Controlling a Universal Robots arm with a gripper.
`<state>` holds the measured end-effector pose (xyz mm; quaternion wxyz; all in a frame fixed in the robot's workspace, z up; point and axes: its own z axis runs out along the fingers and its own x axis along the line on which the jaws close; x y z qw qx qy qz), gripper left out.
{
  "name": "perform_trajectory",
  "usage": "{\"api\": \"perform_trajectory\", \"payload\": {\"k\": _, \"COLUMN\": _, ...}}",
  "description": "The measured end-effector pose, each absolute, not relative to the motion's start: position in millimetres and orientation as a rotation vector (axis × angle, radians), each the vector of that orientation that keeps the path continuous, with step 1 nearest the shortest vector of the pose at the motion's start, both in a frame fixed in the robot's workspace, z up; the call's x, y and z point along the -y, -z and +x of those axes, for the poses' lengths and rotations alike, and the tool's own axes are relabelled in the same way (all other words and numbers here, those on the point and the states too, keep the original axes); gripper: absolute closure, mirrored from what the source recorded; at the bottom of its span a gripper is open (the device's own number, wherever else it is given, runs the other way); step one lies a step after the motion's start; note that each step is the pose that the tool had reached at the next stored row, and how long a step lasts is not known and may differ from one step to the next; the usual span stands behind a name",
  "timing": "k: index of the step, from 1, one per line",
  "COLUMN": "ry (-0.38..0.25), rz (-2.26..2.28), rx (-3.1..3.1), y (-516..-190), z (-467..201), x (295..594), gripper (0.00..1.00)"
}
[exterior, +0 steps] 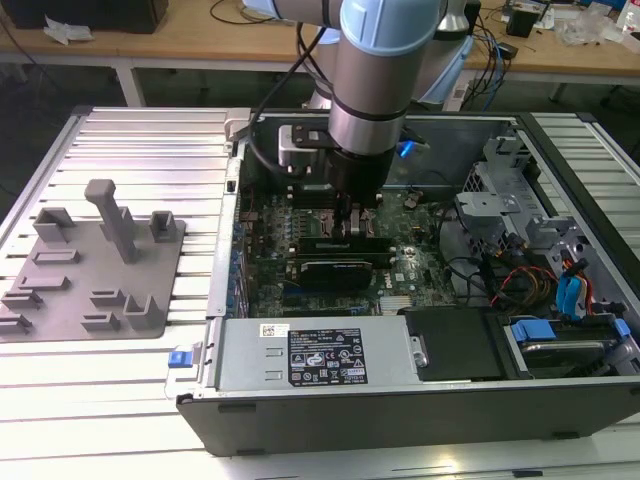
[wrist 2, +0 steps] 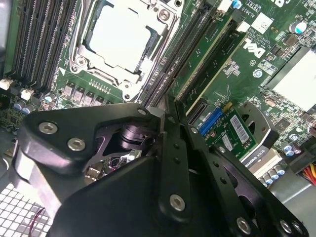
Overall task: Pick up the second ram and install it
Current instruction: 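Insert the second ram into the second slot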
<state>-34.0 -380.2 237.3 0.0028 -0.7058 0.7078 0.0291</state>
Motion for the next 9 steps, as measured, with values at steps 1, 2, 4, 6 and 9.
{"api": "perform_trajectory", "payload": {"k": 1, "ry": -0.09, "rz": -2.213, "rx": -2.22, "y": -237.4, "z": -34.3, "x": 380.2, "gripper": 0.91}}
{"api": "perform_trajectory", "payload": {"k": 2, "ry": -0.09, "rz": -2.213, "rx": -2.219, "y": -237.4, "z": -34.6, "x": 380.2, "gripper": 0.91}}
{"api": "perform_trajectory", "payload": {"k": 4, "ry": -0.089, "rz": -2.212, "rx": -2.219, "y": -237.3, "z": -35.0, "x": 380.2, "gripper": 0.91}}
{"api": "perform_trajectory", "payload": {"k": 6, "ry": -0.087, "rz": -2.212, "rx": -2.218, "y": -236.7, "z": -35.2, "x": 380.3, "gripper": 0.91}}
{"api": "perform_trajectory", "payload": {"k": 9, "ry": -0.087, "rz": -2.212, "rx": -2.218, "y": -236.6, "z": -35.2, "x": 380.3, "gripper": 0.91}}
